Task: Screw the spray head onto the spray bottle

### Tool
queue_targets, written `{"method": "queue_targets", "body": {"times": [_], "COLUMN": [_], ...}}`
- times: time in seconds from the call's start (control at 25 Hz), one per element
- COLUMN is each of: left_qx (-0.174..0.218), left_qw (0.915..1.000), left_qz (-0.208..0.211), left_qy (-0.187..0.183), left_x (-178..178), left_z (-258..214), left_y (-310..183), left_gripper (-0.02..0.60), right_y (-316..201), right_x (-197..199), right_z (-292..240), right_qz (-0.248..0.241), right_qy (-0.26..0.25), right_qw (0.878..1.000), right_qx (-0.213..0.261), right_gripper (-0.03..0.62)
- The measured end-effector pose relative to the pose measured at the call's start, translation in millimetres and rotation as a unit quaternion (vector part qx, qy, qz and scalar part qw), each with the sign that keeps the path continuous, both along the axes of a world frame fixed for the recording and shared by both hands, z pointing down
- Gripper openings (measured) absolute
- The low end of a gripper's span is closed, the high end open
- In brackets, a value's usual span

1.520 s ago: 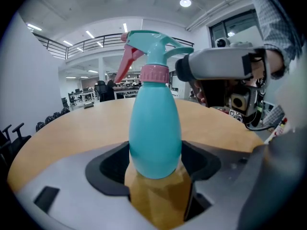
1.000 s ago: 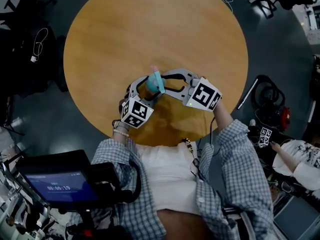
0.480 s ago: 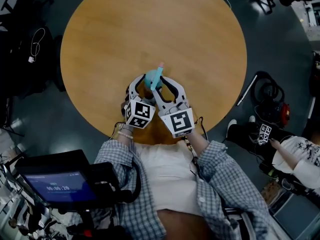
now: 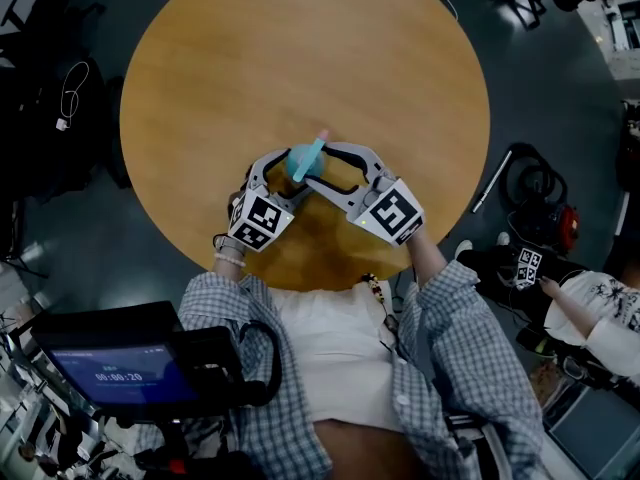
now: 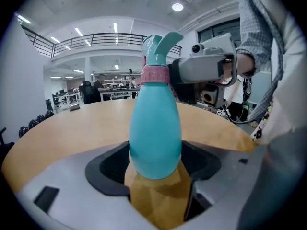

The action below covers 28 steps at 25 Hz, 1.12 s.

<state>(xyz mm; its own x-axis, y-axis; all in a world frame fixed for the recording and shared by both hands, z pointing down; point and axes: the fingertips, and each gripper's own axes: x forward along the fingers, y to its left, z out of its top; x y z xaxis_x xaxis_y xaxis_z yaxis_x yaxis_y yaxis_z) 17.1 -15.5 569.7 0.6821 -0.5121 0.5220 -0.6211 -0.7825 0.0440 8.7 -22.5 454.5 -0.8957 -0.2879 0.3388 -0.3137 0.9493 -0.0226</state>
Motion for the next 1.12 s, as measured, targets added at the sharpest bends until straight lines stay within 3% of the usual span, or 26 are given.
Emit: {"method": "queue_targets", "body": {"times": [0.12, 0.24, 0.36, 0.52, 0.64, 0.76, 0.88, 1.12], "left_qx": [-0.004, -0.005, 0.000, 0.014, 0.017, 0.015, 0.011, -0.013], "left_qw": [1.0000, 0.9998, 0.9984, 0.9941, 0.9910, 0.9925, 0.9981, 0.9994], "left_qz": [0.004, -0.013, -0.055, -0.107, -0.132, -0.120, -0.061, 0.025], "left_qy": [0.008, 0.015, 0.012, -0.010, -0.013, -0.011, -0.004, 0.018], "left_x": [-1, -1, -1, 2, 3, 4, 6, 2], "left_z": [-1, -2, -3, -4, -4, -3, -2, -2], "left_y": [0, -1, -5, -8, -10, -9, -7, -4], "left_gripper": [0.336, 0.336, 0.336, 0.336, 0.336, 0.336, 0.336, 0.336], "right_y": [2, 2, -1, -1, -2, -1, 3, 13], "right_x": [-3, -6, -5, 4, 4, 3, 5, 10], "right_z": [0, -1, -2, -1, 0, 1, 4, 7], "right_qz": [-0.033, -0.020, 0.069, 0.212, 0.263, 0.244, 0.188, 0.089], "right_qy": [0.008, 0.004, 0.003, -0.005, -0.007, -0.014, -0.019, -0.018], "right_qw": [0.999, 1.000, 0.997, 0.977, 0.965, 0.970, 0.982, 0.995], "right_qx": [-0.001, 0.007, 0.021, 0.015, 0.015, 0.004, -0.006, -0.038], "right_gripper": [0.124, 0.110, 0.109, 0.110, 0.110, 0.110, 0.114, 0.209]}}
